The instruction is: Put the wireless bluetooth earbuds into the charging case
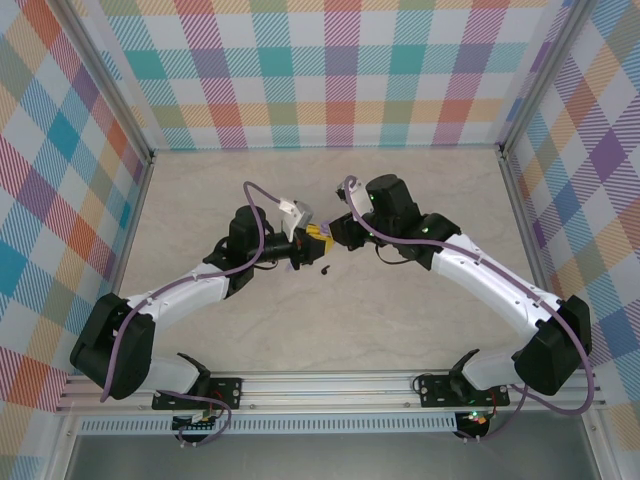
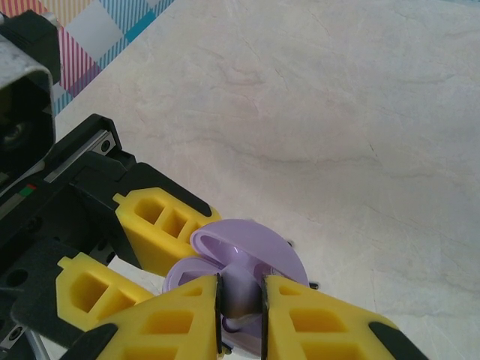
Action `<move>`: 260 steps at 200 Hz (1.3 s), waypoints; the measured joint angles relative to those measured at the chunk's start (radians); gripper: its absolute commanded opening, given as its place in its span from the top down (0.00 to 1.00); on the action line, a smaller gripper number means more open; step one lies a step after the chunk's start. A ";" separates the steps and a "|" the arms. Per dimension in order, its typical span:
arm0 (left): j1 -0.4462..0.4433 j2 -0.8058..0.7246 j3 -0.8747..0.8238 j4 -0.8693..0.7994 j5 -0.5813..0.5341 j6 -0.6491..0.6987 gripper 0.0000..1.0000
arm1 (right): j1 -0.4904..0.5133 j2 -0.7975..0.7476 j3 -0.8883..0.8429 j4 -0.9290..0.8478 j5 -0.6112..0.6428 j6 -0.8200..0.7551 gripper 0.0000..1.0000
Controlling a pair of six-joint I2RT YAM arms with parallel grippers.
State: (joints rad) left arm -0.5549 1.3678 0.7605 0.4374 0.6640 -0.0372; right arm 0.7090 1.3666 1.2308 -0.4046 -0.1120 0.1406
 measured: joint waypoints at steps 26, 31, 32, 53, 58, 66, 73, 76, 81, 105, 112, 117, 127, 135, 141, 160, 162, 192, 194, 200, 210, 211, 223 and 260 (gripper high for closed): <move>0.000 0.006 0.008 0.002 -0.003 -0.007 0.78 | 0.000 0.000 0.000 0.000 0.000 0.000 0.79; 0.000 0.007 0.008 0.002 -0.003 -0.008 0.78 | 0.000 0.000 0.000 -0.001 0.000 0.000 0.78; 0.000 0.007 0.008 0.002 -0.003 -0.008 0.78 | 0.000 0.000 0.000 -0.001 0.000 0.000 0.78; 0.000 0.008 0.009 0.002 -0.002 -0.015 0.79 | 0.000 0.001 0.000 -0.002 -0.003 0.000 0.75; 0.000 0.008 0.009 0.002 -0.002 -0.015 0.79 | 0.000 0.001 0.000 -0.003 -0.004 0.000 0.74; 0.000 0.008 0.009 0.002 -0.002 -0.018 0.79 | 0.000 0.001 0.000 -0.005 -0.008 0.000 0.73; 0.000 0.008 0.009 0.002 -0.002 -0.018 0.78 | 0.001 0.002 0.000 -0.006 -0.012 0.000 0.71; 0.000 0.009 0.009 0.002 -0.002 -0.018 0.79 | 0.002 0.003 0.000 -0.007 -0.013 0.000 0.70; 0.000 0.009 0.009 0.002 -0.002 -0.019 0.79 | 0.002 0.003 0.000 -0.008 -0.014 0.000 0.69; 0.000 0.011 0.009 0.002 -0.002 -0.019 0.79 | 0.006 0.004 0.000 -0.008 -0.021 0.001 0.65; 0.000 0.011 0.009 0.002 -0.002 -0.019 0.79 | 0.005 0.004 0.000 -0.008 -0.023 0.001 0.63; 0.000 0.011 0.009 0.002 -0.002 -0.019 0.79 | 0.005 0.004 0.001 -0.008 -0.024 0.000 0.62; 0.000 0.011 0.009 0.002 -0.002 -0.019 0.78 | 0.005 0.004 0.002 -0.008 -0.026 0.001 0.59; 0.000 0.011 0.009 0.002 -0.002 -0.019 0.79 | 0.005 0.004 0.002 -0.008 -0.027 0.000 0.56; 0.000 0.011 0.009 0.002 -0.002 -0.018 0.79 | 0.005 0.004 0.003 -0.008 -0.027 0.002 0.55; 0.000 0.011 0.009 0.002 -0.002 -0.018 0.79 | 0.005 0.002 0.003 -0.008 -0.027 0.005 0.50; 0.000 0.011 0.009 0.002 -0.002 -0.018 0.79 | 0.005 0.001 0.003 -0.009 -0.027 0.006 0.50; 0.000 0.010 0.009 0.001 -0.003 -0.018 0.79 | 0.005 -0.024 0.004 -0.019 -0.027 0.008 0.48; 0.000 0.009 0.009 0.000 -0.003 -0.018 0.79 | 0.005 -0.027 0.004 -0.021 -0.027 0.008 0.48; 0.000 0.007 0.009 -0.002 -0.003 -0.017 0.79 | 0.005 -0.032 0.005 -0.024 -0.027 0.008 0.48; 0.000 0.001 0.009 -0.012 -0.003 -0.014 0.79 | 0.005 -0.040 0.008 -0.028 -0.027 0.009 0.49; 0.000 0.001 0.009 -0.013 -0.003 -0.014 0.79 | 0.005 -0.041 0.008 -0.028 -0.027 0.009 0.49; 0.000 -0.009 0.009 -0.021 -0.005 -0.006 0.79 | 0.005 -0.049 0.011 -0.034 -0.027 0.014 0.52; 0.000 -0.034 0.009 -0.047 -0.011 0.014 0.79 | 0.005 -0.063 0.017 -0.058 -0.027 0.032 0.67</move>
State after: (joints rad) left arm -0.5552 1.3342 0.7692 0.3901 0.6533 -0.0235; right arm 0.7143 1.3037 1.2476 -0.4625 -0.1387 0.1726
